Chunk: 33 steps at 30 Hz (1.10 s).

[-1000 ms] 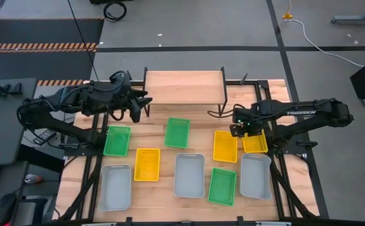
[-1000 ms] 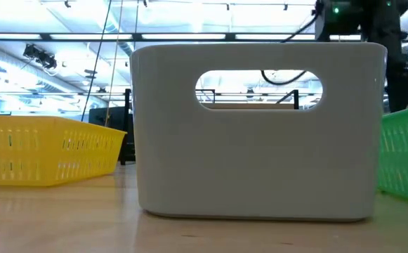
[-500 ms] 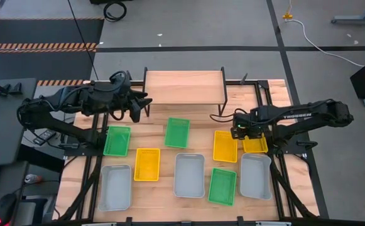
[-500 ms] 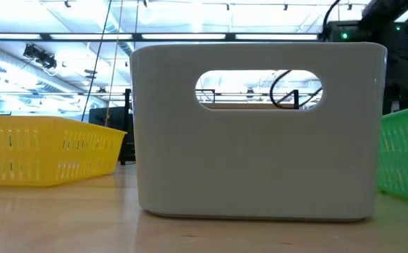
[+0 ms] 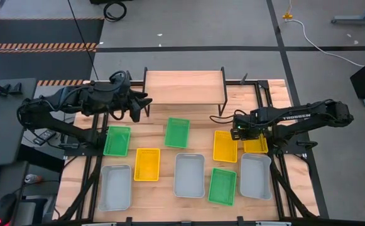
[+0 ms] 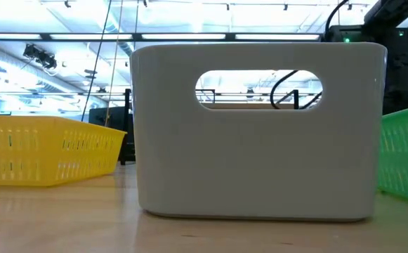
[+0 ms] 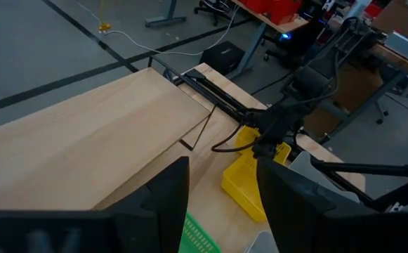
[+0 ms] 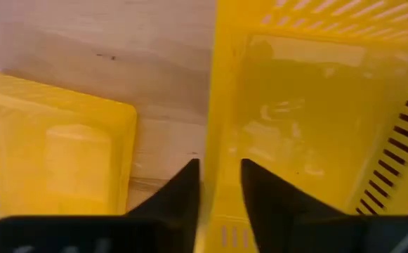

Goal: Stack baskets on shelf by color
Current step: Put the right yellow bin on the shelf

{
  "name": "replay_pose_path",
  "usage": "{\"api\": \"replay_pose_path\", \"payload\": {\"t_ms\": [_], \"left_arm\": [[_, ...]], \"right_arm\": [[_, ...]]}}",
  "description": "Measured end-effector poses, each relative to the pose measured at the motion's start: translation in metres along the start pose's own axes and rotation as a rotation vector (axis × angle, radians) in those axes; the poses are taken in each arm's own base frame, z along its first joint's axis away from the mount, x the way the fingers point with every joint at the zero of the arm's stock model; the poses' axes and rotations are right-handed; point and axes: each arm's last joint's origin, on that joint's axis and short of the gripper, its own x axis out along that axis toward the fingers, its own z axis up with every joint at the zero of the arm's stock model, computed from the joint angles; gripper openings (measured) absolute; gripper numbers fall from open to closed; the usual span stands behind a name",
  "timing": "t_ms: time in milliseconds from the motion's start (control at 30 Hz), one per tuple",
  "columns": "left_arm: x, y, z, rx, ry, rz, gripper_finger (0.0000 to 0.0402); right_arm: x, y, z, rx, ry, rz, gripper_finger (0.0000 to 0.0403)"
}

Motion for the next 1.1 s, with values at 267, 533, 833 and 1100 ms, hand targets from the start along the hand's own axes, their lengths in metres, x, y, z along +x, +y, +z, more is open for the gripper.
{"api": "replay_pose_path", "payload": {"t_ms": [267,533,833,1100], "left_arm": [[0.000,0.000,0.000,-0.029,0.000,-0.001,0.0172],[0.000,0.000,0.000,-0.047,0.003,-0.007,0.0172],[0.000,0.000,0.000,-0.045,0.003,-0.007,0.0172],[0.000,0.000,0.000,-0.044,0.002,-0.008,0.0172]], "right_arm": [[-0.004,0.003,0.001,-0.047,-0.007,0.013,0.0023],[-0.046,0.013,0.003,-0.155,-0.089,-0.029,0.0014],[-0.130,0.025,0.022,-0.190,-0.325,0.028,0.0013],[-0.205,0.035,0.045,-0.272,-0.646,0.203,0.0013]]}}
